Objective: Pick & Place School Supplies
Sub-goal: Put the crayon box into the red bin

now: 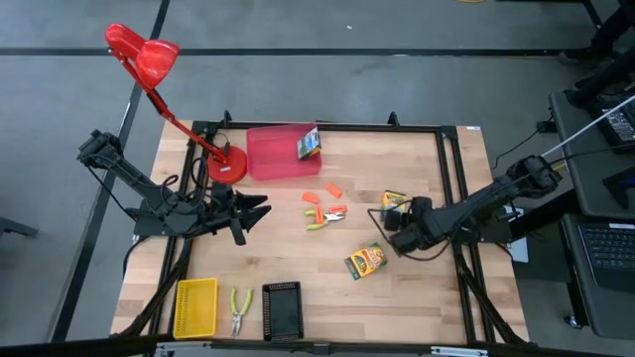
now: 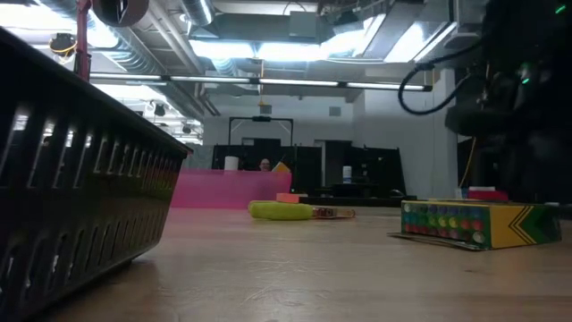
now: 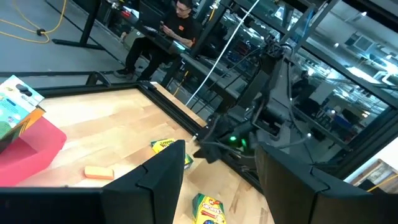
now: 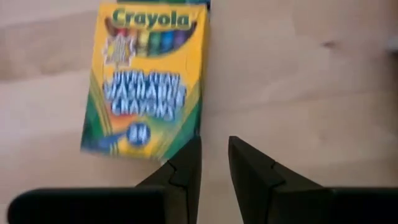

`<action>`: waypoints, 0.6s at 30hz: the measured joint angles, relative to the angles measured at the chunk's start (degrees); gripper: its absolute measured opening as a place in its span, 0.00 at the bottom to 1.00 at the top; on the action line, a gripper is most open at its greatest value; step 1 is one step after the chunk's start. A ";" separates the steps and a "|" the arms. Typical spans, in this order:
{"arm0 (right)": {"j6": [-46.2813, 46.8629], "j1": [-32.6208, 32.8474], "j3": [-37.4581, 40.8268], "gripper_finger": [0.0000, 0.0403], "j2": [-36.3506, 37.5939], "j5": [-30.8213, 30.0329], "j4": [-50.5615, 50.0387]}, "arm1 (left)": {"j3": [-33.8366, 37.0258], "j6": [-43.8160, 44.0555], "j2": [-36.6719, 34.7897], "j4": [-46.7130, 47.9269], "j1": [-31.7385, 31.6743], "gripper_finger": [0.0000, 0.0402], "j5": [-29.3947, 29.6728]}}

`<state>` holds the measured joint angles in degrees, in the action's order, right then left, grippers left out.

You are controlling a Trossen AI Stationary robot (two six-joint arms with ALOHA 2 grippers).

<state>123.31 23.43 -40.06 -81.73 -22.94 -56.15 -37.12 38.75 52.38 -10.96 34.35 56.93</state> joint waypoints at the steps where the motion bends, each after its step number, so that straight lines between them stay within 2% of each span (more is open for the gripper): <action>1: -0.73 -1.00 0.72 0.21 0.00 0.01 0.89 | 0.00 0.06 0.00 -0.04 0.00 0.48 -0.01; 8: -5.68 -5.86 5.25 0.21 0.00 -0.07 7.39 | 0.00 -0.50 -0.04 -2.62 0.04 0.48 -0.05; 15: -20.53 -10.05 5.81 0.21 -0.33 -3.12 31.00 | 0.00 -0.53 -0.04 -2.78 0.04 0.48 -0.05; 18: -22.93 -12.27 4.50 0.21 -1.25 -4.89 33.54 | 0.00 -0.54 -0.04 -3.03 0.04 0.48 -0.03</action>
<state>100.38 11.16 -35.56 -82.98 -27.83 -22.61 -37.12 38.21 52.34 -13.99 34.39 56.90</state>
